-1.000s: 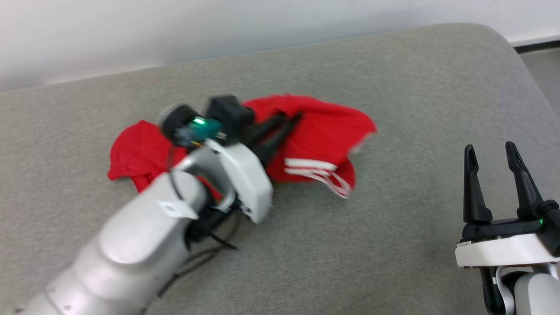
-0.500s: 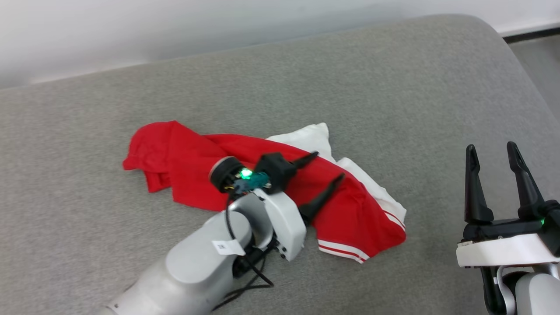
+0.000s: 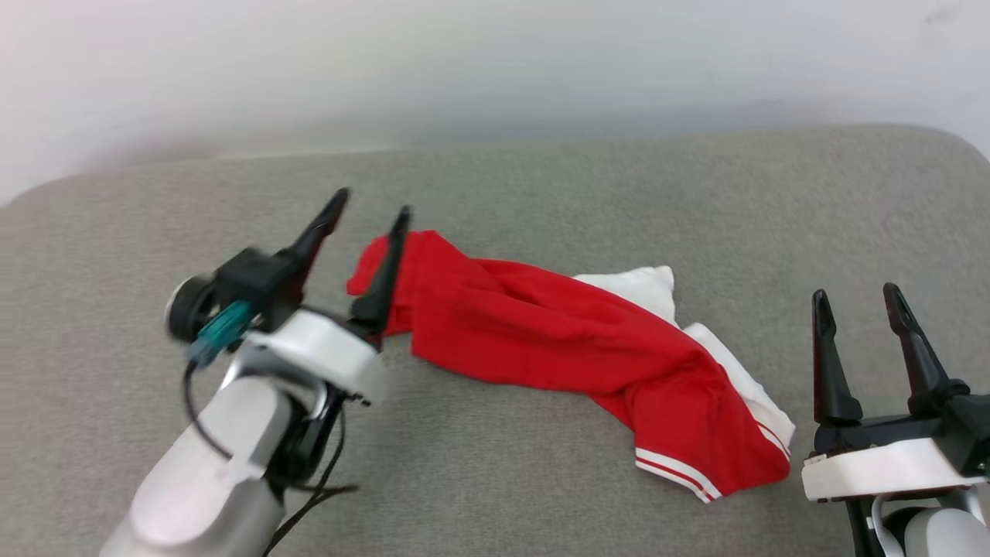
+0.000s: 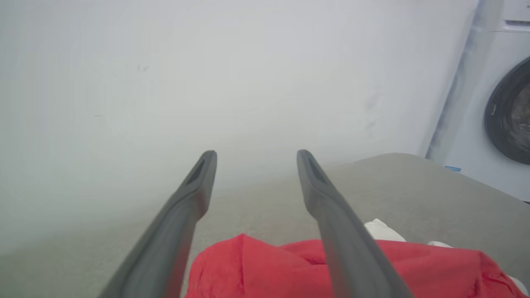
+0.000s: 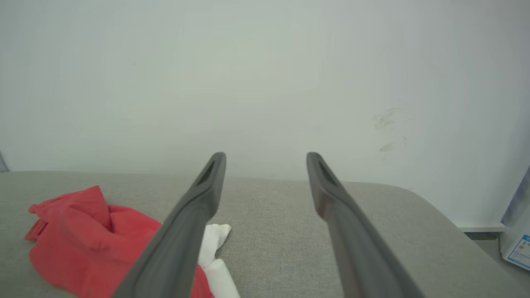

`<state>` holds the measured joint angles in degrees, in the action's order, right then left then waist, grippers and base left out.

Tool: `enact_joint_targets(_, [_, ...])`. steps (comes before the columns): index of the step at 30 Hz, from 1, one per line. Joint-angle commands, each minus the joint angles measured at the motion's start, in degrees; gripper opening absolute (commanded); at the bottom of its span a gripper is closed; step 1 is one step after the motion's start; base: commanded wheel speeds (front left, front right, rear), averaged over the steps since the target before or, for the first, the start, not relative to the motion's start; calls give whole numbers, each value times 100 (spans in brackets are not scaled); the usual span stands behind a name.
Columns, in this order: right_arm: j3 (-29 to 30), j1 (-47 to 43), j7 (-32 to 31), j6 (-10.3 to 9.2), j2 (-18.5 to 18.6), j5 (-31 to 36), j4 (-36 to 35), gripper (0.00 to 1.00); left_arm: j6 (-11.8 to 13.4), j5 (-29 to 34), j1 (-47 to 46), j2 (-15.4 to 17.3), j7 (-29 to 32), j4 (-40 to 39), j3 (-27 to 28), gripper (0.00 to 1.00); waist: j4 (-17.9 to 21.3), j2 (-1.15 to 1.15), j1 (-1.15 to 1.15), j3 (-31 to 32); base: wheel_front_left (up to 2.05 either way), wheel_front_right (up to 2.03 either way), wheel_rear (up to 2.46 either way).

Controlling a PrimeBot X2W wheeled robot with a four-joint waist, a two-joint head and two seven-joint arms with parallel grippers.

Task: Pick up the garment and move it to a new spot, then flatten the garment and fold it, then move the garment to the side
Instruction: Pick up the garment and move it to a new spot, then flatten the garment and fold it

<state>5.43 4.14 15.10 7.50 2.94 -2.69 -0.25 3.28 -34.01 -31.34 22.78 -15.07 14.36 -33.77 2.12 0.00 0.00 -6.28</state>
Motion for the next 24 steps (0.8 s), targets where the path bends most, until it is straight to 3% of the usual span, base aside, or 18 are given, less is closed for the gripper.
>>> enact_joint_targets(1, [1, -80, 11, -2, -10, 35, 10, 100, 66, 134, 380, 2, -11, -292, 263, 100, -201, 0, 0, 200, 0, 0, 0])
enact_joint_targets(5, [-51, -160, 10, -2, -10, 18, 29, 100, 122, 433, 1308, -19, -12, -828, 785, 100, -293, 0, 0, 314, 0, 0, 0])
enact_joint_targets(13, [-107, -299, 10, -2, -10, -34, 52, 100, 23, 910, 2508, -472, -13, -1419, 1453, 100, -338, 0, 0, 407, 0, 0, 0])
enact_joint_targets(24, [-190, -324, 10, -2, -9, -190, 237, 100, -524, 1685, 2955, -1123, -14, -1557, 2113, 100, -328, 0, 0, 399, 0, 0, 0])
